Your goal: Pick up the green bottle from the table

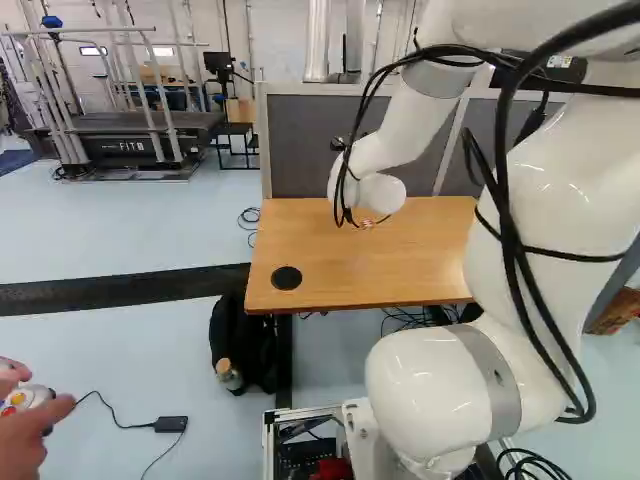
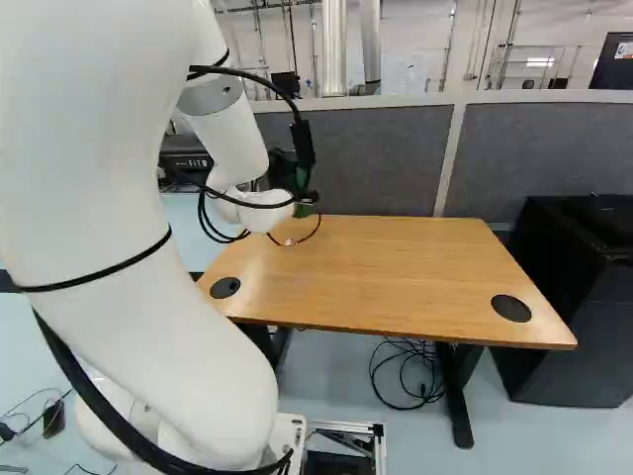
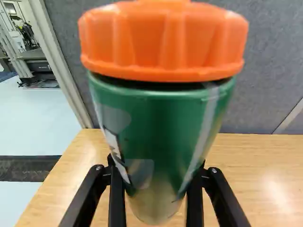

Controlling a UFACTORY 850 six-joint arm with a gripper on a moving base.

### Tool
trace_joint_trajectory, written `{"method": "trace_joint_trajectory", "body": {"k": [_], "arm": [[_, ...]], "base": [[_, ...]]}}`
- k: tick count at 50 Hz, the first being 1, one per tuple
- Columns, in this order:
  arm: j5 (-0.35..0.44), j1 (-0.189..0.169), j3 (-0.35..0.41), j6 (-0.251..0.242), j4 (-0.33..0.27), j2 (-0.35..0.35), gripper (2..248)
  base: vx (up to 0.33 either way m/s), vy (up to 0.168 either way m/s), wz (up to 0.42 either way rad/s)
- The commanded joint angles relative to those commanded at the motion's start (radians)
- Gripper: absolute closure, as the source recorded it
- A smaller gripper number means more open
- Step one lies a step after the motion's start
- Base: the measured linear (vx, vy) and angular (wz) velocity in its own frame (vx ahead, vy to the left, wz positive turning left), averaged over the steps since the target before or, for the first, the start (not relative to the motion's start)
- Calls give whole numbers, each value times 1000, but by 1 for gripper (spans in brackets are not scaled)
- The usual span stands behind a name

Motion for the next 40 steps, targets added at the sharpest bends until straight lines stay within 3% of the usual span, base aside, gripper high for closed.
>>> {"method": "trace_joint_trajectory", "body": {"k": [40], "arm": [[41,1,256,0,-9,196,135]], "base": [[0,0,0]]}}
